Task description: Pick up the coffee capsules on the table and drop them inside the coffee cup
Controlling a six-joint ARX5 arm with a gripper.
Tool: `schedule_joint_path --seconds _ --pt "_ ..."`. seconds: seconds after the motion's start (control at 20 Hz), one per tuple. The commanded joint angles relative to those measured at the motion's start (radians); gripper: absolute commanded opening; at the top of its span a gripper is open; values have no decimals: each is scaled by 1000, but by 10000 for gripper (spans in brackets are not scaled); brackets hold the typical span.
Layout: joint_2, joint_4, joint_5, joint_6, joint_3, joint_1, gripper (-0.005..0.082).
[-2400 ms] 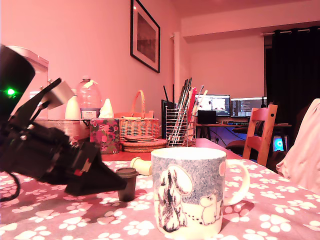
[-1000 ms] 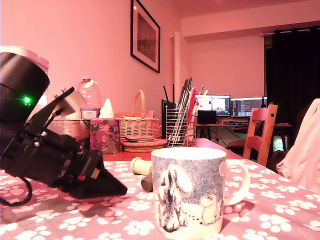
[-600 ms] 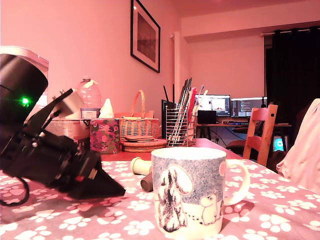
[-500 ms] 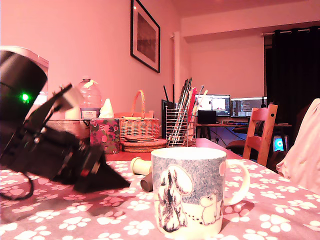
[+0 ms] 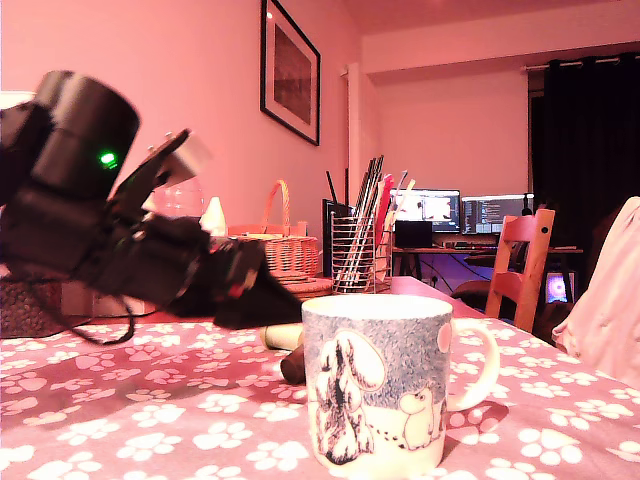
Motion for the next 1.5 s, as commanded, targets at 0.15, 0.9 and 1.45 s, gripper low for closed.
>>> schedule_joint_path --seconds 0.15,0.9,1.45 --pt "47 -50 0 1 63 -3 584" --pt "156 -233 0 -29 173 -3 378" --pt "156 -230 1 -29 173 -3 104"
